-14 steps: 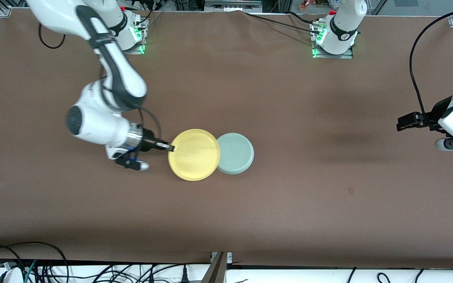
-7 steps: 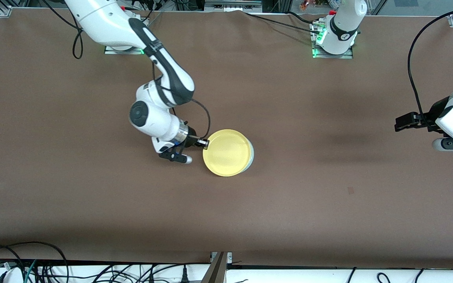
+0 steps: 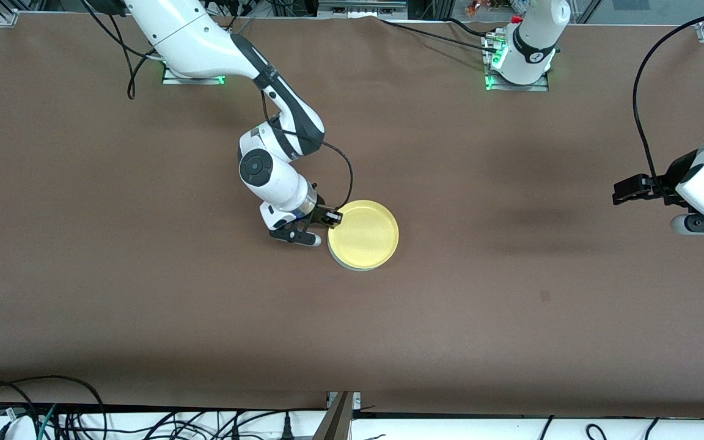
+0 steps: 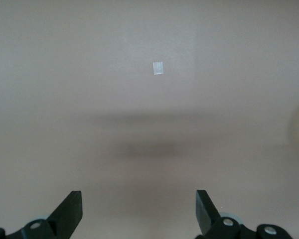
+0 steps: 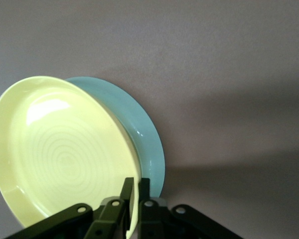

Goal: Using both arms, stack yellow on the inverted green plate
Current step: 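Release the yellow plate and pull the right gripper back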

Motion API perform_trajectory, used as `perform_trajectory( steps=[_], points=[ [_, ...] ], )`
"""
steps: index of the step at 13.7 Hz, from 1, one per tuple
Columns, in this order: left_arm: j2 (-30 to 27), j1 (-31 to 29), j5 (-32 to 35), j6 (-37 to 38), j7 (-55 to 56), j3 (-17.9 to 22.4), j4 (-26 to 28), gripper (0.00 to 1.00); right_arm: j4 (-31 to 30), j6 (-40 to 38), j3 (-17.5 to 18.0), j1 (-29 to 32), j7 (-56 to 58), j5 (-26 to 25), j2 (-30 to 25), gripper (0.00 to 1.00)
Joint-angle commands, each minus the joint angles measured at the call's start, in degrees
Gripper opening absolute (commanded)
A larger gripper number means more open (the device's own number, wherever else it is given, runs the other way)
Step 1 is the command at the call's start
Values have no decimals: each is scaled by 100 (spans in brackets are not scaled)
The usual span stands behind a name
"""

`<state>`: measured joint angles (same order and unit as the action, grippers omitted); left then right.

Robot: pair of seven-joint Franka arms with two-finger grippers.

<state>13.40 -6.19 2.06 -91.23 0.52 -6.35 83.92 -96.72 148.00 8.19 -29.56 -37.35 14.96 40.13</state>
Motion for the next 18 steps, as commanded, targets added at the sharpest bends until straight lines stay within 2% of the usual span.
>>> perform_trajectory(
  steps=[1,3,6,10,11,14,16,18],
  points=[
    [84,13,-83,9,-96,11,-166,100,118,-34,-369,-382,-114,-396,-66,100],
    [84,13,-83,17,-96,11,-166,100,83,-252,-572,-454,-105,-406,-338,100],
    [84,13,-83,9,-96,11,-166,100,92,-1350,-976,-437,-53,-432,-1023,100],
    [84,13,-83,9,-96,11,-166,100,136,-2878,-1976,-402,781,-441,-2007,100],
    [84,13,-91,9,-96,11,-166,100,179,-3195,-2353,-393,965,-450,-2149,100],
    [84,-5,-91,17,-96,11,-166,100,284,-4197,-3146,-393,2001,-458,-2606,100],
    [84,4,-100,9,-79,11,-166,100,827,-4874,-3489,-367,2694,-459,-2834,100],
    [84,4,-100,9,-87,11,-166,100,1171,-5542,-3492,-149,3145,-711,-2897,100]
  ],
)
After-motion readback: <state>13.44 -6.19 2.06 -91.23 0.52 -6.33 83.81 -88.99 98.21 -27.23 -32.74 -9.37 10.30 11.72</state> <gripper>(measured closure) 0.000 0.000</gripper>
